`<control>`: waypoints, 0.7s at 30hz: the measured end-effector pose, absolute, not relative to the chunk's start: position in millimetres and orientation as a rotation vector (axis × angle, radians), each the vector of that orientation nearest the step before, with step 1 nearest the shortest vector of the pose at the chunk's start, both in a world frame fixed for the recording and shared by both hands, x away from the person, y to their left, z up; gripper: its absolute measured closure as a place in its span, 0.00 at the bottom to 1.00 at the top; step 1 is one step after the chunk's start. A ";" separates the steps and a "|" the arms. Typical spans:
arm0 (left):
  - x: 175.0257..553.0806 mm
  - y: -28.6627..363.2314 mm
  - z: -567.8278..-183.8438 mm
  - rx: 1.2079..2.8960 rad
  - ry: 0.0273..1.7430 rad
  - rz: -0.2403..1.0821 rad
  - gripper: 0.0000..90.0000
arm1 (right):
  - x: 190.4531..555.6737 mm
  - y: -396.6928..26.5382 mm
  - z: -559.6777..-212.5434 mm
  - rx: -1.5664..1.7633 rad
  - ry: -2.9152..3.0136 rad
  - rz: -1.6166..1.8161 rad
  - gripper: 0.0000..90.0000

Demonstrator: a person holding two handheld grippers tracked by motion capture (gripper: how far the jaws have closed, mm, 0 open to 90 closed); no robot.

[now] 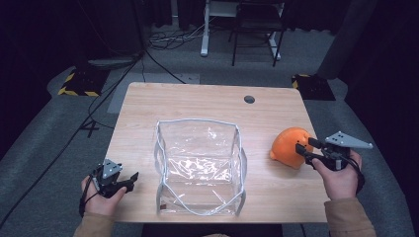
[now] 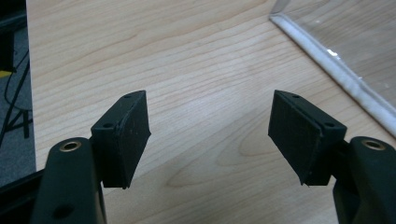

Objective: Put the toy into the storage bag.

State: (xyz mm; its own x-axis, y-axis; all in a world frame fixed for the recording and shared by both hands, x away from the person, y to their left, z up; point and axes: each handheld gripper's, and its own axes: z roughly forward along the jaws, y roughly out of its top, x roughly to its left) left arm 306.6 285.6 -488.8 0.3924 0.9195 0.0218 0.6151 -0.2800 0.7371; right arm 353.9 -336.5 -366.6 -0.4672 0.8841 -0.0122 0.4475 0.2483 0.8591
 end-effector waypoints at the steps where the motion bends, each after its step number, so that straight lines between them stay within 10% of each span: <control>1: 307.5 285.6 -490.2 1.995 1.316 0.598 0.33 | 357.5 -338.6 -366.6 1.218 2.008 1.142 0.44; 21: 315.8 282.5 -504.4 1.979 1.425 0.543 0.28 | 413.9 -352.4 -384.3 1.402 1.884 1.022 0.34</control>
